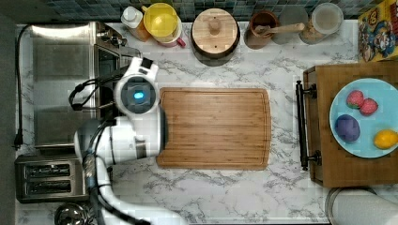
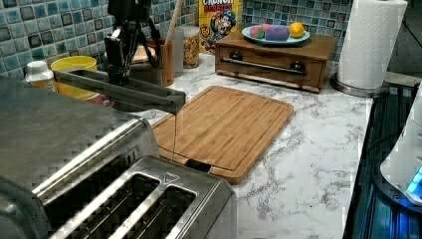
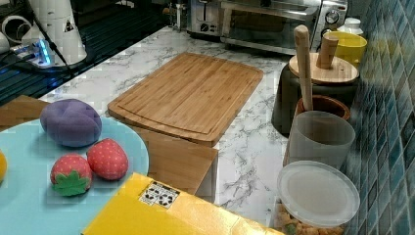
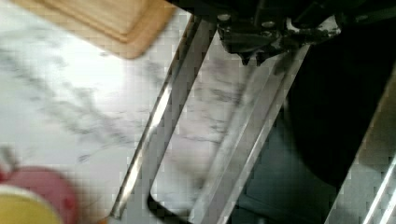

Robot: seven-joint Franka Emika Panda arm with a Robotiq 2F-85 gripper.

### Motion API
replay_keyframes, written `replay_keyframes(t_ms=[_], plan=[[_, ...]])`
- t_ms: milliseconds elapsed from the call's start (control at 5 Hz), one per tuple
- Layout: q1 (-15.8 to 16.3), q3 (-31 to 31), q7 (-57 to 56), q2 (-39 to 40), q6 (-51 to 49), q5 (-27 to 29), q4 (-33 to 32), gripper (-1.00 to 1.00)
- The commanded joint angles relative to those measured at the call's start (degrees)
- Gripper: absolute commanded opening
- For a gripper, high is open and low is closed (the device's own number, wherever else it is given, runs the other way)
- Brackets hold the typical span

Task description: Close the oven.

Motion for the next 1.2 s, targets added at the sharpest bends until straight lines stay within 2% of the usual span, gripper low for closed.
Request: replay_keyframes(t_ms=[200, 400, 600, 800, 1000, 1200], plan=[[11.37, 1.46, 32.24, -4.10, -8.14, -24.98, 11.31, -1.00], [12.75, 1.06, 40.28, -4.52, -8.26, -32.35, 12.35, -1.00], [13.77, 0.67, 42.58, -6.49, -10.03, -29.24, 14.42, -1.00], [13.26, 0.96, 45.70, -7.36, -10.28, -29.37, 14.60, -1.00], [11.05, 0.95, 51.65, -11.23, -9.17, -30.53, 11.92, -1.00], [11.96, -1.01, 55.27, -16.80, -13.11, -30.33, 10.70, -1.00]])
